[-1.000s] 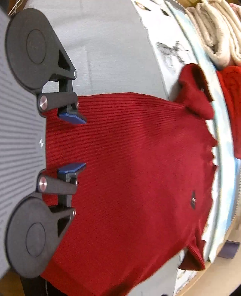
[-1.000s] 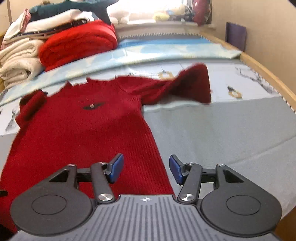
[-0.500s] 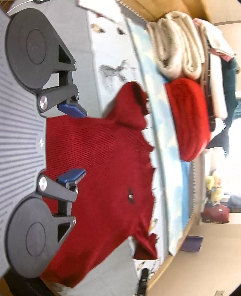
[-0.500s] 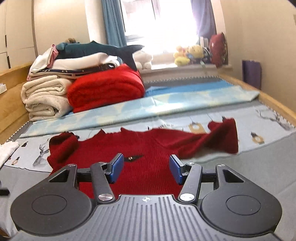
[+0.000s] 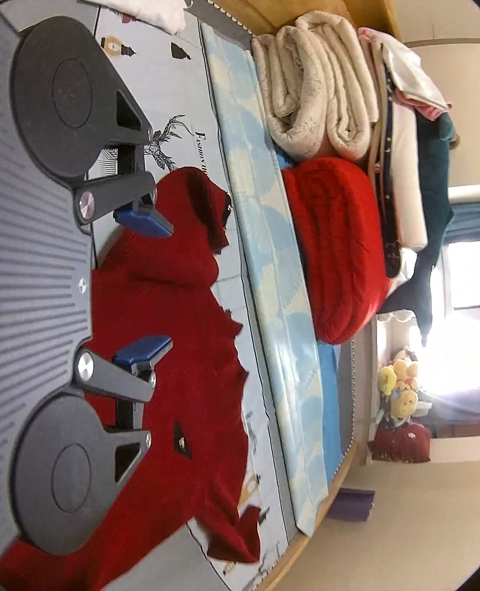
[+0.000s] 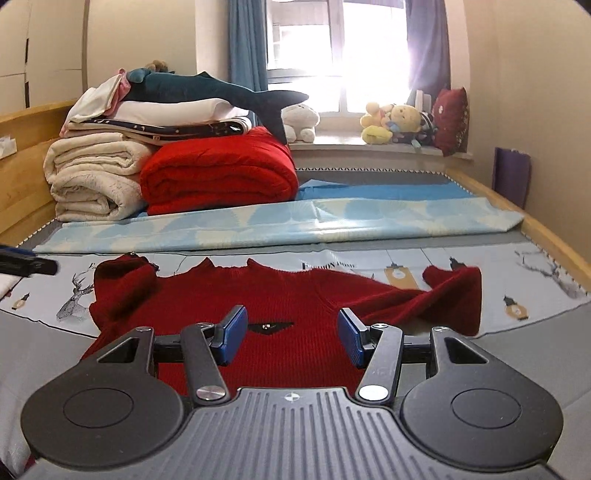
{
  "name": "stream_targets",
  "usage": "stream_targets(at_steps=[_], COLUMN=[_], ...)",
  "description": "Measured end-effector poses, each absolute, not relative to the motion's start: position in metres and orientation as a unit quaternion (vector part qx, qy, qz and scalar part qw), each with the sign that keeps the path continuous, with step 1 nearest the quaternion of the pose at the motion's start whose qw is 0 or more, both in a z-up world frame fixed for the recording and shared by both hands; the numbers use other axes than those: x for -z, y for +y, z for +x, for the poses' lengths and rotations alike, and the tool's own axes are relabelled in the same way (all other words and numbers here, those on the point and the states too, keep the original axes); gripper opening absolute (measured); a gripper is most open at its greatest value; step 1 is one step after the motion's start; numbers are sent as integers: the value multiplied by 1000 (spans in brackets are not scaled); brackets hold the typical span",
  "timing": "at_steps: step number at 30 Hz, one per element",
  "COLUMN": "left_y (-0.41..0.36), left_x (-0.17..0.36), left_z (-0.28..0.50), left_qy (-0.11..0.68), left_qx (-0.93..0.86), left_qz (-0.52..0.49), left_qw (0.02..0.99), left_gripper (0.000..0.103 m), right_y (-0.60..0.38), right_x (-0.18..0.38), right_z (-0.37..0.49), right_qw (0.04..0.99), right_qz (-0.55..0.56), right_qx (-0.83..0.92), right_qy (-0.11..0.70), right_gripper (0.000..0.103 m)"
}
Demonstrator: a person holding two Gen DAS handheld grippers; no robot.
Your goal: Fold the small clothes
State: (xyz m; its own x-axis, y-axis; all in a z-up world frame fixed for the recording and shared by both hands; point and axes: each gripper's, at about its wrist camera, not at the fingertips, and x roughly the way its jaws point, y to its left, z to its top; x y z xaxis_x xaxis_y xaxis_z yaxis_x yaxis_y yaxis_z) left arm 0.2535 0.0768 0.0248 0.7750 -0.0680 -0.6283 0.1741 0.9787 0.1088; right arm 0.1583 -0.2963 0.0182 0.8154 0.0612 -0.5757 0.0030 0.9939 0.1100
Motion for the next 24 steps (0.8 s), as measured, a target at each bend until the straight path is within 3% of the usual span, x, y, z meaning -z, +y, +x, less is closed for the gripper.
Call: stream_targets(at_steps=[1, 3, 8, 15, 18, 22, 24], left_y=[81, 90, 114, 184, 204, 211, 209], left_x=[-16, -3, 3, 32, 46, 58, 65], left_z=[262, 281, 313, 357, 369, 385, 396], left_qy=[337, 365, 347, 387, 394, 380, 370], left_qx=[62, 50, 34, -39, -64, -66, -61], left_qz=[81, 86, 78, -19, -36, -31, -22], left_qw=[936, 926, 934, 921, 916, 922, 927], left_gripper=[54, 34, 28, 13, 12, 12, 12], right_y=[-294, -290, -273, -252, -248, -243, -240], right_x=[-20, -23, -30, -38, -27, 1, 5], right_z=[160, 167, 203, 291, 317, 338, 344], right_qw=[952, 951, 950, 954, 955, 940, 936], right_qz=[49, 43, 11, 23, 42, 67, 78], right_qx=[-17, -22, -49, -83, -94, -93, -103], right_qy=[303, 305, 308, 287, 280, 321, 328], right_gripper=[57, 57, 57, 57, 55, 30, 29])
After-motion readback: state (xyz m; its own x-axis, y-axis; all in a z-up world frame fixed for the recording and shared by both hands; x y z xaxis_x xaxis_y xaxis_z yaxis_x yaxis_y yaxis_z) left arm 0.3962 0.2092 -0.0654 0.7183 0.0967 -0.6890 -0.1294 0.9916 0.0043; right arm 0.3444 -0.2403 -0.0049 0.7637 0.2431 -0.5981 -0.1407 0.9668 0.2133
